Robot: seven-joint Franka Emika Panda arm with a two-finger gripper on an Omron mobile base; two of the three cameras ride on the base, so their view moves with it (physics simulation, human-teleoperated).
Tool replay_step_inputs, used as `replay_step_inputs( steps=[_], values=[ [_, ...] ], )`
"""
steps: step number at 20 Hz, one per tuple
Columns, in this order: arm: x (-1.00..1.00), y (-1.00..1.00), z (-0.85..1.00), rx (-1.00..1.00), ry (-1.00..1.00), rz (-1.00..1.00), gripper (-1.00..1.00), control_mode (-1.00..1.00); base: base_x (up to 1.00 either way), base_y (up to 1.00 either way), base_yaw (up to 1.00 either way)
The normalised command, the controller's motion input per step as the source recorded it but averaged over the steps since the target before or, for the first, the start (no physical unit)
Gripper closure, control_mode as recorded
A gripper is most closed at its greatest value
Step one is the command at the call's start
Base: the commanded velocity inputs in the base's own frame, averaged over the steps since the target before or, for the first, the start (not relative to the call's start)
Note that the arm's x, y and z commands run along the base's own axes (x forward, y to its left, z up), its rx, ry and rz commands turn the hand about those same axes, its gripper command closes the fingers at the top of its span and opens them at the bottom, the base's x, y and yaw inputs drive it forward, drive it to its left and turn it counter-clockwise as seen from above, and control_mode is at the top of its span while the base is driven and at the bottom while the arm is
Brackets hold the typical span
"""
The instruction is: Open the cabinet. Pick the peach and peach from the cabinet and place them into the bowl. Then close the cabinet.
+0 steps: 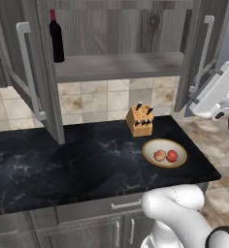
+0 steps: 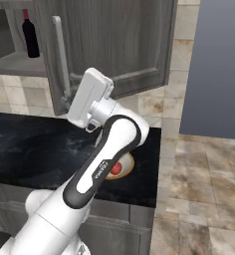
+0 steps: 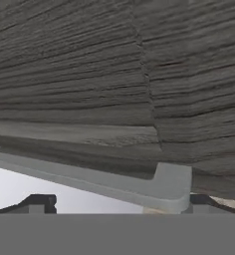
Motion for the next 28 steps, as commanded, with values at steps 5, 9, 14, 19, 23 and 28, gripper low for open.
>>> replay_step_inputs(
  steps=[5, 9, 14, 19, 23, 28],
  values=[
    [0.68, 0.09, -0.18, 0.08, 0.10, 0.14, -1.00, -1.00, 0.00, 0.00, 0.00],
    [0.39, 0.05, -0.25, 0.08, 0.11, 0.14, -1.00, -1.00, 0.00, 0.00, 0.00],
    [0.34, 0.00, -0.11, 0.09, 0.09, 0.11, -1.00, -1.00, 0.00, 0.00, 0.00],
    [0.46, 0.00, -0.07, 0.09, 0.11, 0.09, -1.00, -1.00, 0.00, 0.00, 0.00],
    [0.59, 0.00, -0.19, 0.10, 0.18, 0.09, -1.00, -1.00, 0.00, 0.00, 0.00],
    [0.58, 0.00, -0.13, 0.10, 0.21, 0.08, -1.00, -1.00, 0.00, 0.00, 0.00]
  ],
)
